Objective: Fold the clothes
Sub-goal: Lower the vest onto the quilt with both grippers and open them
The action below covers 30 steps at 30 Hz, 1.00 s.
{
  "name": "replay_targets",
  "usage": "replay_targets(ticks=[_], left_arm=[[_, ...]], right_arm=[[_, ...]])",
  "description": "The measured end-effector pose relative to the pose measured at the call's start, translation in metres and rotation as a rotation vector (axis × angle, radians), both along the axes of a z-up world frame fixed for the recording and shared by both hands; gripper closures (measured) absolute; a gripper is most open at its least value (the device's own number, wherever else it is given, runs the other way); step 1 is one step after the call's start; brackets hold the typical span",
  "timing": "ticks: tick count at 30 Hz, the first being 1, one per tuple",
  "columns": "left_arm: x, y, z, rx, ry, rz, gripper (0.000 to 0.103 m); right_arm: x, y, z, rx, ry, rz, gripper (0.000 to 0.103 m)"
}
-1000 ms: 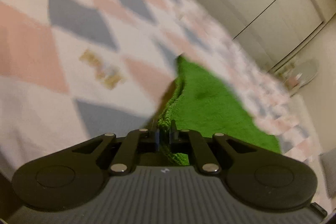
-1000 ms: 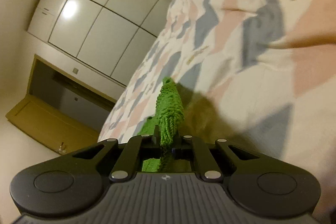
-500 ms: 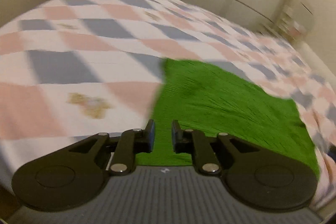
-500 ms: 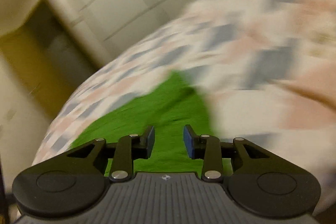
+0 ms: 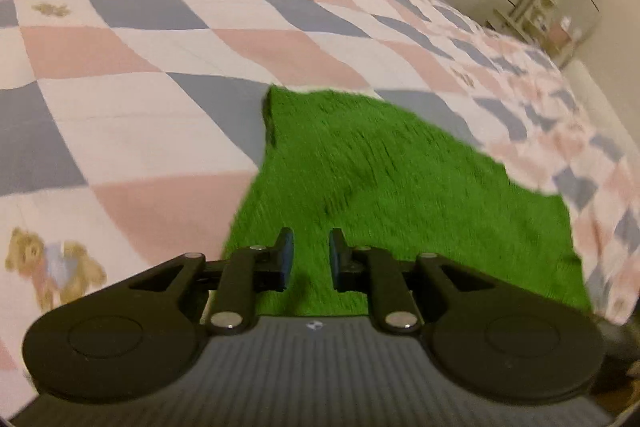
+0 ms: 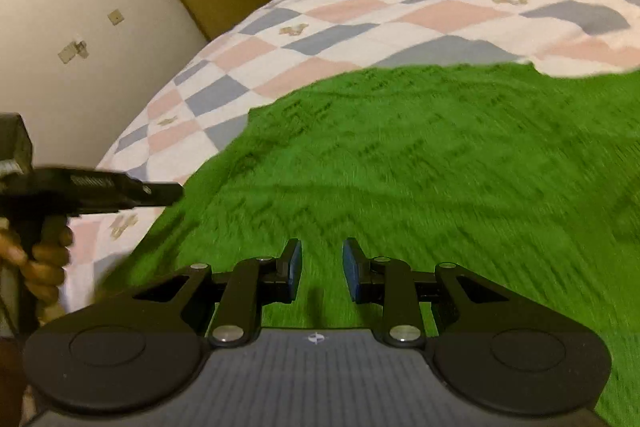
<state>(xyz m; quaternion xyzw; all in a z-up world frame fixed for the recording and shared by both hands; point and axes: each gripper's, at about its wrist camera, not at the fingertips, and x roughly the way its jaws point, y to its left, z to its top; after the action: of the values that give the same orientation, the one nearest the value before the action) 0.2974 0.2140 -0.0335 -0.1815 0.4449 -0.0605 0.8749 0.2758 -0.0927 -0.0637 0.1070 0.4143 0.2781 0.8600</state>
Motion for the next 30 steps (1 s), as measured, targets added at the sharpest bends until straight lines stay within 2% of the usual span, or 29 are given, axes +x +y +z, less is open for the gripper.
replay_targets(ticks=[3, 7, 9, 11, 15, 17, 18, 19, 20, 21, 23, 24, 25, 27, 28, 30], left_arm=[[0.018, 0.006, -0.007, 0.012, 0.015, -0.008, 0.089], [0.046, 0.014, -0.021, -0.031, 0.039, -0.013, 0.085], [0.063, 0.020, -0.027, -0.066, 0.040, -0.012, 0.071], [0.082, 0.027, -0.032, -0.108, 0.041, -0.004, 0.063], [0.119, 0.036, -0.051, -0.174, 0.064, 0.016, 0.056], [0.135, 0.037, -0.064, -0.195, 0.070, 0.014, 0.060], [0.140, 0.037, -0.069, -0.205, 0.065, 0.008, 0.074], [0.144, 0.035, -0.070, -0.192, 0.044, 0.003, 0.090], [0.146, 0.033, -0.070, -0.171, 0.017, -0.003, 0.099], [0.147, 0.030, -0.065, -0.128, -0.032, -0.013, 0.099], [0.142, 0.024, -0.050, 0.007, -0.155, -0.020, 0.099], [0.143, 0.023, -0.047, 0.056, -0.182, -0.025, 0.098], [0.146, 0.023, -0.050, 0.087, -0.176, -0.030, 0.097], [0.156, 0.020, -0.071, 0.141, -0.113, -0.036, 0.096], [0.157, 0.016, -0.079, 0.171, -0.104, -0.046, 0.095], [0.152, 0.007, -0.076, 0.240, -0.126, -0.053, 0.090]], right_arm=[[0.024, 0.018, -0.007, -0.041, -0.006, 0.012, 0.075], [0.060, 0.031, -0.019, -0.069, -0.020, 0.003, 0.075], [0.076, 0.034, -0.021, -0.068, -0.020, -0.005, 0.075], [0.089, 0.036, -0.023, -0.060, -0.017, -0.008, 0.075], [0.103, 0.040, -0.026, -0.046, -0.012, -0.014, 0.075], [0.107, 0.041, -0.030, -0.035, -0.003, -0.020, 0.075], [0.108, 0.041, -0.032, -0.029, 0.000, -0.023, 0.075], [0.110, 0.041, -0.035, -0.022, 0.003, -0.026, 0.075], [0.111, 0.041, -0.037, -0.018, 0.005, -0.028, 0.075], [0.111, 0.041, -0.037, -0.016, 0.005, -0.029, 0.076], [0.112, 0.041, -0.038, -0.012, 0.002, -0.032, 0.076], [0.113, 0.041, -0.037, -0.010, 0.000, -0.034, 0.077], [0.114, 0.041, -0.037, -0.006, -0.001, -0.036, 0.077], [0.118, 0.041, -0.039, 0.001, 0.008, -0.044, 0.078], [0.119, 0.041, -0.040, 0.005, 0.014, -0.048, 0.078], [0.120, 0.040, -0.040, 0.019, 0.026, -0.062, 0.078]])
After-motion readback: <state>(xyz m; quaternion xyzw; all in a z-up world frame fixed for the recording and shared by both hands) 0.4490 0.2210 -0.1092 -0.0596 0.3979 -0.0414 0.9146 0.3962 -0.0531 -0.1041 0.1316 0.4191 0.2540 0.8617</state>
